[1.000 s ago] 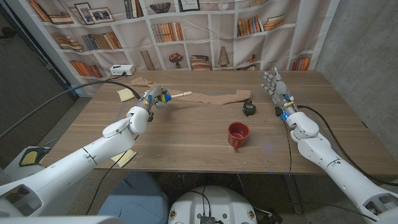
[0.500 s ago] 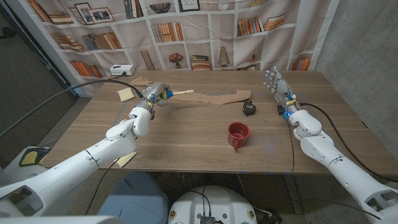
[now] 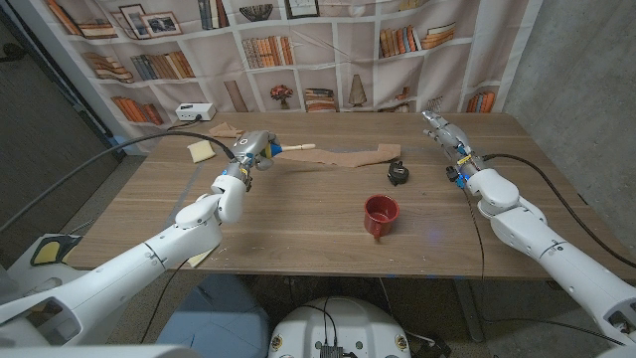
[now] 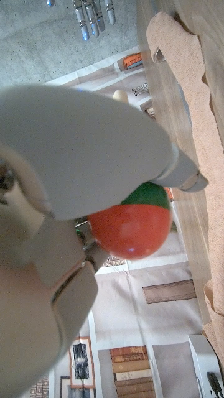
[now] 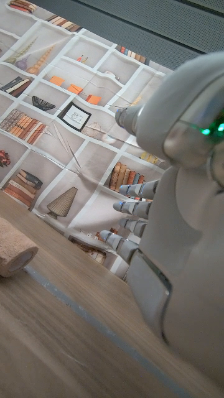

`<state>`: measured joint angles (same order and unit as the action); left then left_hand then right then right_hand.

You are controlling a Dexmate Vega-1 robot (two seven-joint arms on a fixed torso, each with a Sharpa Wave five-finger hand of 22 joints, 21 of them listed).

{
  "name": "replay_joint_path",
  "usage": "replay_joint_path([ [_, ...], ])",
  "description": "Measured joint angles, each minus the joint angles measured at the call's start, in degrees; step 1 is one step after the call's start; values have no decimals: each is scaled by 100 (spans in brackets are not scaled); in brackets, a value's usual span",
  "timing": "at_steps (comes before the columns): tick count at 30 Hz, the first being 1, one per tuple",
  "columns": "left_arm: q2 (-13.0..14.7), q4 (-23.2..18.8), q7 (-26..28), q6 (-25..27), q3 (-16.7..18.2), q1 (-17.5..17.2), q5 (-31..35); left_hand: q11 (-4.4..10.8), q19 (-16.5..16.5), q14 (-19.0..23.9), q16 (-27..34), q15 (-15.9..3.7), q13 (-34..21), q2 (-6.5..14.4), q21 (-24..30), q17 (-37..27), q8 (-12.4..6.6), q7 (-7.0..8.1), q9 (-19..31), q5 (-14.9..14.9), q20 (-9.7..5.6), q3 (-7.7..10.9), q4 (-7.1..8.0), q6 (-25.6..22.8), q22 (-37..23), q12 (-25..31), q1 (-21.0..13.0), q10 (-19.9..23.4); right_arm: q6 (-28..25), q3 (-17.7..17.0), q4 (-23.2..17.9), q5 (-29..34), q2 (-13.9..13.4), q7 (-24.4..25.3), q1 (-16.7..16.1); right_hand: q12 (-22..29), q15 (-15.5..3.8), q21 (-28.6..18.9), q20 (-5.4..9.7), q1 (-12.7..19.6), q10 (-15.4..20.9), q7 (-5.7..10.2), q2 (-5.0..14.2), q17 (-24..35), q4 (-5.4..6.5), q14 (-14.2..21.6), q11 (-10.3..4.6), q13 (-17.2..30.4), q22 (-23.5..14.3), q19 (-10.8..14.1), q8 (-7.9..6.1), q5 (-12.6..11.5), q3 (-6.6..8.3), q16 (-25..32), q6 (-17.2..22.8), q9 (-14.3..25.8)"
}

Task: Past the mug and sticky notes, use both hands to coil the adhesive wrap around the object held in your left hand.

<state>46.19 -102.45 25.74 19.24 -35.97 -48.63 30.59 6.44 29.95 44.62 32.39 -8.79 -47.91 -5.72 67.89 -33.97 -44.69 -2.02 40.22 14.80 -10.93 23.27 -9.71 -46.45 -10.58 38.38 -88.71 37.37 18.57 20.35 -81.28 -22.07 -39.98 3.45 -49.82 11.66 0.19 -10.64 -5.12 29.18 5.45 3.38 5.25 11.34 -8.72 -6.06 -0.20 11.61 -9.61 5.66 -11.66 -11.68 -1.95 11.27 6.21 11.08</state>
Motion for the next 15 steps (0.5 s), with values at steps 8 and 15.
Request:
replay_joint_path([
  [8,-134,172,364,-258,34,-77,87,34,-9,-1,0,1,-25,13,0,-7,20,1,-16,0,9,0,0,0,0,-27,-19,-13,-196,50,-201,477,-184,287,15,22,0,0,-21,78,47,31,-122,0,-52,0,-14,0,0,22,0,0,-59,0,-31,0],
  [15,-207,221,539,-371,99,-184,103,33,-8,-1,0,1,-10,33,0,0,20,10,-33,0,10,0,0,-9,0,-27,2,-13,-487,112,-442,977,-373,554,35,22,3,0,-43,31,47,10,-215,-1,-11,3,-14,-1,0,1,0,0,-99,0,-81,-1],
])
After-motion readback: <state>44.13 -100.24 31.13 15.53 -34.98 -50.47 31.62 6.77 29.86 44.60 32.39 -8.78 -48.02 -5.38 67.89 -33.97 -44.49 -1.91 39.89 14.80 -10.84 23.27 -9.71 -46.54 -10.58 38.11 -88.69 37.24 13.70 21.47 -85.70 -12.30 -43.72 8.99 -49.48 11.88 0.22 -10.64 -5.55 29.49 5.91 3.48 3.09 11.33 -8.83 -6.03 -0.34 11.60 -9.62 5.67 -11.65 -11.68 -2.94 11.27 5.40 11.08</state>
